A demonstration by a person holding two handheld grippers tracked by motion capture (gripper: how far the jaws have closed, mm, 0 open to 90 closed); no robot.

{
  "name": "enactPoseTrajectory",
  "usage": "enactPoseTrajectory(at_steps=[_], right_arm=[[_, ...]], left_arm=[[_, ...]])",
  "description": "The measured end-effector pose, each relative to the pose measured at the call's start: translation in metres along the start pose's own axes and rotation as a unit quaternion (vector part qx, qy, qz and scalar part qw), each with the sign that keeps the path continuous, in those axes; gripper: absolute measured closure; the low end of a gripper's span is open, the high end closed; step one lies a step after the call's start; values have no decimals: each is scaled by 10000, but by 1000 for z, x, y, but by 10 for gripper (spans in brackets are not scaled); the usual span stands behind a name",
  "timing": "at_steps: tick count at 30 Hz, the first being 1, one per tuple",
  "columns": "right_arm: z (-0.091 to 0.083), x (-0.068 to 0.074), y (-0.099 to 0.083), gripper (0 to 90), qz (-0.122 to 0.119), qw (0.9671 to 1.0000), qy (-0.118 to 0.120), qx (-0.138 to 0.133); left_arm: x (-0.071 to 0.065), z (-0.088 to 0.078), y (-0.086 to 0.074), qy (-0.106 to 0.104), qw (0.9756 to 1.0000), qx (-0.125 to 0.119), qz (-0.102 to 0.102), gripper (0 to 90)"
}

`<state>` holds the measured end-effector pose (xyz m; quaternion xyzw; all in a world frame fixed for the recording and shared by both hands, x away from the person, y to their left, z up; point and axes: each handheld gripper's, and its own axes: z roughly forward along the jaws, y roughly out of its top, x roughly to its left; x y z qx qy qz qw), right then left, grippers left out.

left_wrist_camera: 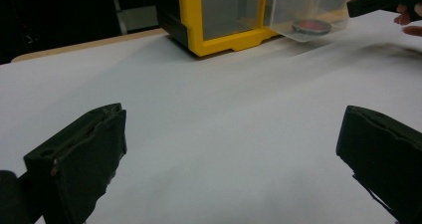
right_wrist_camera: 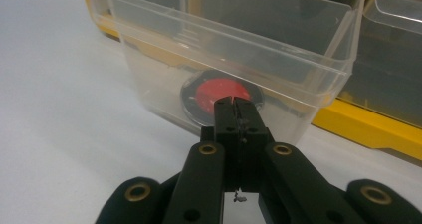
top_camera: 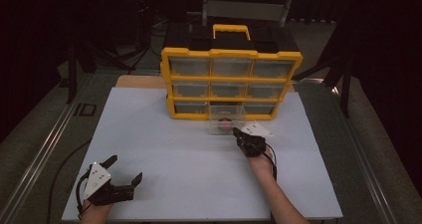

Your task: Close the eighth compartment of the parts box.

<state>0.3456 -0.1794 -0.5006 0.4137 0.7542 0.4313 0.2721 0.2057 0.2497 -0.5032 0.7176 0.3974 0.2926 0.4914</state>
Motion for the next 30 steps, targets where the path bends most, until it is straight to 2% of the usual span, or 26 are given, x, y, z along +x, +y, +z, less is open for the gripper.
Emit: enactPoseTrajectory(at_steps=[2, 16, 30], right_arm=[[2, 0, 0, 900, 54, 10000, 15, 11], [8, 1, 4, 900, -2, 10000, -31, 35], [16, -1, 10, 900, 57, 9999, -71, 105]], left_arm=[[0, 0, 0, -2, 10000, 3, 3, 2], [0, 0, 0, -1, 10000, -1, 3, 2], [0, 0, 0, -12, 10000, 0, -8, 2]])
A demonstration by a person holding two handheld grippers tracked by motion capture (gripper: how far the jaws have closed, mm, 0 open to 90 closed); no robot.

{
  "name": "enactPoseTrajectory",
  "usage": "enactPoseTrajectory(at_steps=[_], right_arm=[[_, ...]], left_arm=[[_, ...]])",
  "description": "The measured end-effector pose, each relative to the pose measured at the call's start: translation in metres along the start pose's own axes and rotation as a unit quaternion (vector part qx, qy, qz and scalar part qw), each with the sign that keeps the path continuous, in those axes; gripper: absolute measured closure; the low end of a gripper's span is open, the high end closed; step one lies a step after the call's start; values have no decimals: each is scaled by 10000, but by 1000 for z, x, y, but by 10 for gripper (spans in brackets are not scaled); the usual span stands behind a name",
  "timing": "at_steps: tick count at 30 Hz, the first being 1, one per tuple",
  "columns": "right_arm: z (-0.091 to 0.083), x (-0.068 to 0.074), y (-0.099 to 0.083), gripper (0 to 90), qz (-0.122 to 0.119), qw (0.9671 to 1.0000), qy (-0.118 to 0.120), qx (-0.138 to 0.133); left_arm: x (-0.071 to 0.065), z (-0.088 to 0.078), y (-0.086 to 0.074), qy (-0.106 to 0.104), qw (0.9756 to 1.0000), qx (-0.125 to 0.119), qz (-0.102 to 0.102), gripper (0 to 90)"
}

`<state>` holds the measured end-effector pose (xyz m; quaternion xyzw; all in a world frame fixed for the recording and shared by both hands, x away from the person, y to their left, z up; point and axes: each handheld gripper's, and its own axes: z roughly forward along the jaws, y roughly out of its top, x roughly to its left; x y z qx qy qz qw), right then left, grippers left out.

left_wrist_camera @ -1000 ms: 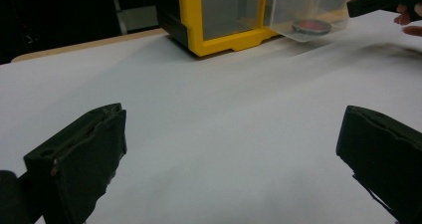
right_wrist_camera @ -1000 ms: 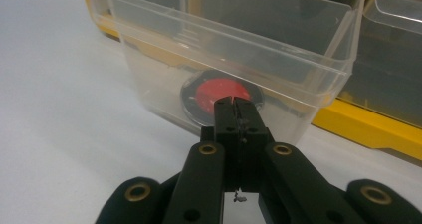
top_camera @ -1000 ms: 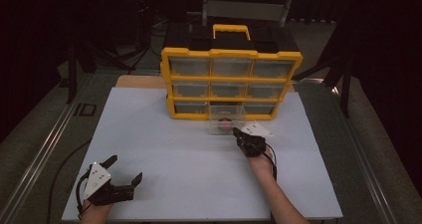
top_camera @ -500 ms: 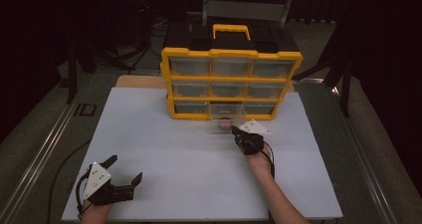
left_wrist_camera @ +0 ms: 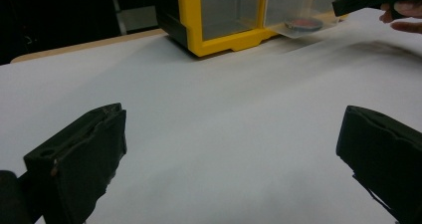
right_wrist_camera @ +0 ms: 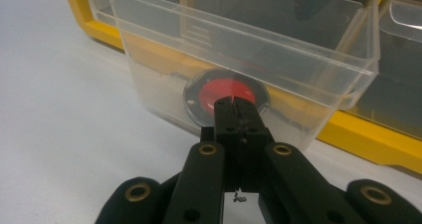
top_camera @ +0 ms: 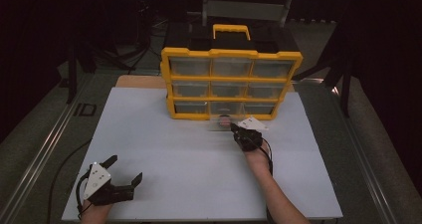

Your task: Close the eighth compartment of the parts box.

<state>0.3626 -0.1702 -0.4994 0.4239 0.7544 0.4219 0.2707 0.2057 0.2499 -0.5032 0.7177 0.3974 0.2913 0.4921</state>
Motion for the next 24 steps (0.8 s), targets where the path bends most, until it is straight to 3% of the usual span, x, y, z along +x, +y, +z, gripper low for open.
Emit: enactPoseTrajectory(at_steps=[24], right_arm=[[13, -2, 9, 900, 6, 9999, -105, 99]], left_arm=[[-1, -1, 1, 47, 10000, -57, 35, 2]])
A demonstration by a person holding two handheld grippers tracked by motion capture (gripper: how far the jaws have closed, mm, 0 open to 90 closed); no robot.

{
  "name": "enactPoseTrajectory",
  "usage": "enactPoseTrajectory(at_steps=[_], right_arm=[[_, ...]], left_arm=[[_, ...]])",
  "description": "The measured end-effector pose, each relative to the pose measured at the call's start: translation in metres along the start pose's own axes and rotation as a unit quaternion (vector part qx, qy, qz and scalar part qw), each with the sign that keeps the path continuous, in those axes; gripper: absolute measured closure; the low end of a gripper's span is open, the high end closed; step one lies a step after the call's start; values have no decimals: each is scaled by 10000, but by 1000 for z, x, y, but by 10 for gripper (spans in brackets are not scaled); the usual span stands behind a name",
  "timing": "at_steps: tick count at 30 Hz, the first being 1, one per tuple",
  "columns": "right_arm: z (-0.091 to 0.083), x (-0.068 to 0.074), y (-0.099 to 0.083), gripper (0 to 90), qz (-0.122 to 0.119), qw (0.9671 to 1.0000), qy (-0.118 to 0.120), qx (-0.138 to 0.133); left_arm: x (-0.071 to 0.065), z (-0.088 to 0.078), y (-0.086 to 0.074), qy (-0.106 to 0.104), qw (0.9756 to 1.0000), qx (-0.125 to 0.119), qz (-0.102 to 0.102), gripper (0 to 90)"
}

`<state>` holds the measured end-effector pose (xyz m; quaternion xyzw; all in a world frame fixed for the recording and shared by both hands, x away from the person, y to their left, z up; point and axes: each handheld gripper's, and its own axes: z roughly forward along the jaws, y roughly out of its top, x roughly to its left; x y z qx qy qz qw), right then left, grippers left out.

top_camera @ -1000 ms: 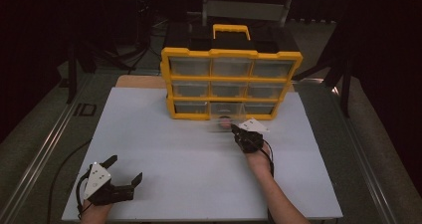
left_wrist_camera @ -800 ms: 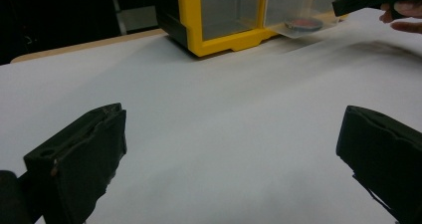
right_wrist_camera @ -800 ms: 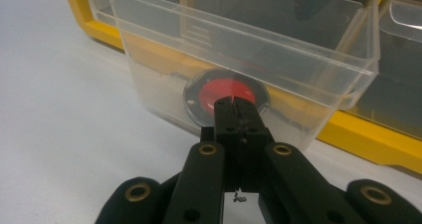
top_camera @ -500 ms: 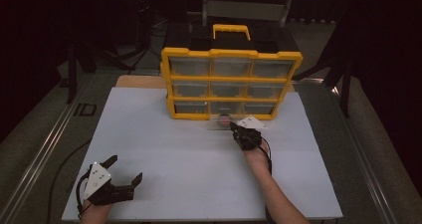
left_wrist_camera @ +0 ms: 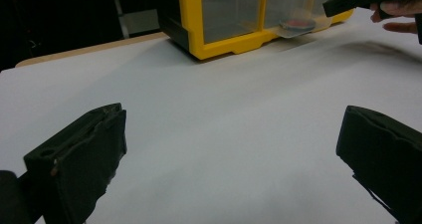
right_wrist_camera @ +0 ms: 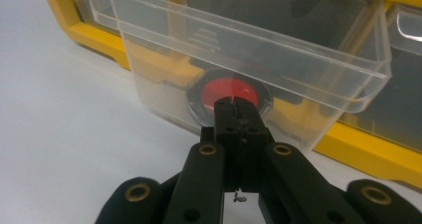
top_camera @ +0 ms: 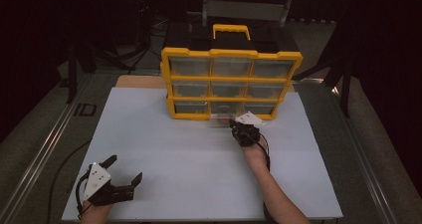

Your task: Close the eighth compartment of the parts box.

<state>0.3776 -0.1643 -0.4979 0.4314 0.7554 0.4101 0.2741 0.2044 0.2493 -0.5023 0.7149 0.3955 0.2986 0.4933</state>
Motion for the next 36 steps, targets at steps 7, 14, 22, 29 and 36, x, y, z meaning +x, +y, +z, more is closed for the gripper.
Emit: enactPoseTrajectory(at_steps=[7, 14, 22, 29, 36], right_arm=[[3, -1, 3, 900, -21, 10000, -11, 27], [7, -3, 6, 900, -16, 10000, -50, 34], [10, -6, 10, 900, -24, 10000, -64, 52], [14, -7, 13, 900, -10, 9999, -72, 80], [17, -9, 18, 900, 11, 9999, -81, 91]], left_arm=[[0, 0, 0, 5, 10000, 3, 9, 2], [-1, 1, 0, -4, 10000, 4, 15, 2], [0, 1, 0, -10, 10000, 0, 10, 2], [0, 1, 0, -12, 10000, 13, 13, 2], [0, 0, 0, -14, 10000, -3, 8, 2]])
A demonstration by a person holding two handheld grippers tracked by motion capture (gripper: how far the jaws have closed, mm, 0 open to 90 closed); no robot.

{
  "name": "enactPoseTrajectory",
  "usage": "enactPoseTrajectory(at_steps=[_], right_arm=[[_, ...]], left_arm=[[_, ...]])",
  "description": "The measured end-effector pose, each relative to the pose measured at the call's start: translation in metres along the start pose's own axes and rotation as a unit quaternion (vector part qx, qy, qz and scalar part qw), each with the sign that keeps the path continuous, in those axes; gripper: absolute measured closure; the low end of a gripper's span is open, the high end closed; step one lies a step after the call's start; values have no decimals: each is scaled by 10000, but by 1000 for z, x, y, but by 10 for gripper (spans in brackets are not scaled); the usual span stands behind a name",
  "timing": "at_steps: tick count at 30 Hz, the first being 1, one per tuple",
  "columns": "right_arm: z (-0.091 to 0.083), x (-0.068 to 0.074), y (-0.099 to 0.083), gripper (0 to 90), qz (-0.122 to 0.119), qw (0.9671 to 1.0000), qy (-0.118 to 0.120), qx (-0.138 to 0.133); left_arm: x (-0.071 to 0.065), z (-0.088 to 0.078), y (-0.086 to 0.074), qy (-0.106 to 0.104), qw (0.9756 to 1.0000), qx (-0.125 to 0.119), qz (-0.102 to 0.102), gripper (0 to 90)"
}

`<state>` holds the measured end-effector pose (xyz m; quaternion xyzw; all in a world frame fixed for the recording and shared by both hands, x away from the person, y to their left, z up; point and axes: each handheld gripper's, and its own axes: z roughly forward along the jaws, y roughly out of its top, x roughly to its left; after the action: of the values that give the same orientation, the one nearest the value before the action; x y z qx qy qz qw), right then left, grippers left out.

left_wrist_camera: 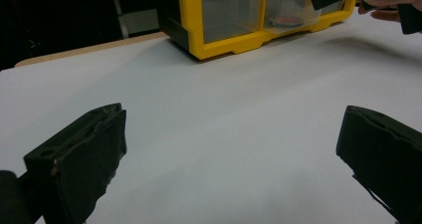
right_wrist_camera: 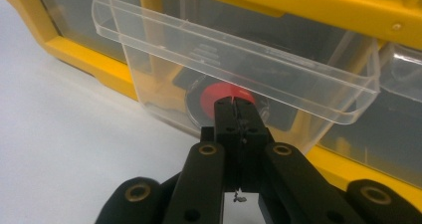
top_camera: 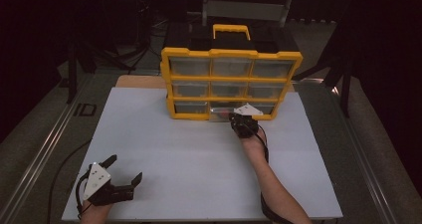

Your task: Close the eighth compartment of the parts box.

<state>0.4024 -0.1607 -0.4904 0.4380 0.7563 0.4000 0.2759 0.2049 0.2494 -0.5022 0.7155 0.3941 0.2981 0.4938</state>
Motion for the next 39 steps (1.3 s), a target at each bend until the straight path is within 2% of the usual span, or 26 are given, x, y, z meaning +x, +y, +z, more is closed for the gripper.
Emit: enactPoseTrajectory(at_steps=[10, 15, 29, 31, 34, 39], right_arm=[[9, -3, 3, 900, -53, 9999, -103, 90], [13, -7, 4, 900, 26, 9999, -107, 120], [24, -12, 7, 900, 101, 9992, -336, 170], [25, -13, 8, 900, 150, 9993, -283, 177], [25, -12, 9, 900, 71, 9992, -335, 201], [25, -11, 9, 900, 219, 9990, -364, 153]], left_arm=[[0, 0, 0, -7, 10000, -5, 4, 2], [0, 0, 0, -6, 10000, -7, -2, 2], [0, -1, 0, -10, 10000, 6, 8, 2], [0, -1, 0, -4, 10000, 1, 6, 2], [1, -1, 0, -6, 10000, 0, -5, 2], [0, 0, 0, -17, 10000, 4, -6, 2]])
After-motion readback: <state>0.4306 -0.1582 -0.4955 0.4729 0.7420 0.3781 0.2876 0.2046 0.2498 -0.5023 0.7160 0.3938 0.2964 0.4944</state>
